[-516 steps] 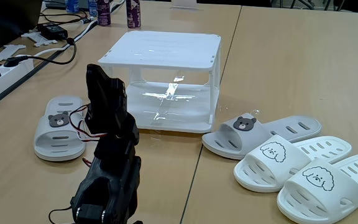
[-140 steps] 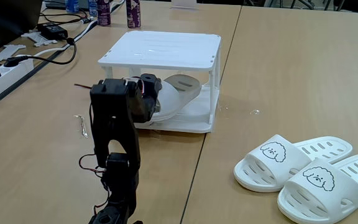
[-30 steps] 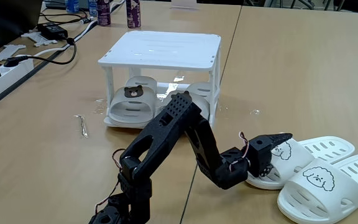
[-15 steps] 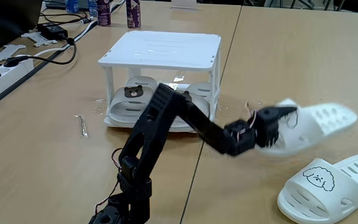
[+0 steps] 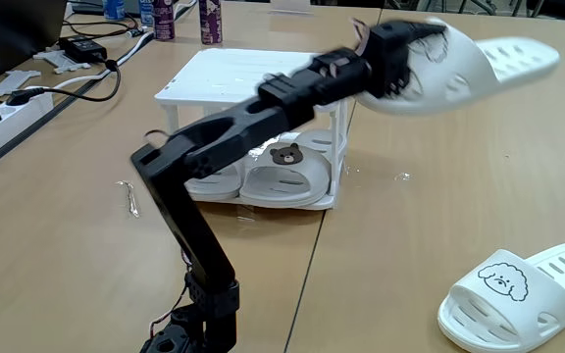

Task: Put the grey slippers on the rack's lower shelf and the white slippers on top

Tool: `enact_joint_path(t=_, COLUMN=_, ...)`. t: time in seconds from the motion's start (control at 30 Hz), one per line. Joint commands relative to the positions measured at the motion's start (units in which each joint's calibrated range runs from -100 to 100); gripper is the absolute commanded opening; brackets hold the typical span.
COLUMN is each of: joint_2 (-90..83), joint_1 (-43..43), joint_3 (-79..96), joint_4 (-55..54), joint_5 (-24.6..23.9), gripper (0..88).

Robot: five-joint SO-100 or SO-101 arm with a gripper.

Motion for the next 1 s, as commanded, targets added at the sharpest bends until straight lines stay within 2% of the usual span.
enact_joint_path(t=0.0, joint_2=-16.8, joint_1=-8.9, joint_3=-3.5, joint_4=2.6, joint_5=0.4, gripper=0.6)
enact_joint_path(t=0.3, joint_2=-33.1, joint_1=-39.1, joint_3=16.0, joint_4=2.7, joint_5=0.4, gripper=0.6)
enact_joint_path(t=0.4, joint_2=-31.6, joint_1=-51.3, joint_3=18.2, joint_4=2.7, joint_5=0.4, gripper=0.6)
enact_joint_path(t=0.5, joint_2=-24.3, joint_1=-57.9, joint_3=14.6, joint_4=2.2, joint_5=0.4, gripper=0.6)
enact_joint_path(t=0.6, joint_2=-13.7, joint_1=-60.7, joint_3=4.1, joint_4=2.1, joint_5=0.4, gripper=0.6)
enact_joint_path(t=0.8, joint_2=8.9, joint_1=-60.1, joint_3=-21.3, joint_4=2.0, joint_5=0.4, gripper=0.6)
enact_joint_path(t=0.97, joint_2=24.2, joint_1=-55.6, joint_3=-35.4, joint_4=2.0, joint_5=0.4, gripper=0.6)
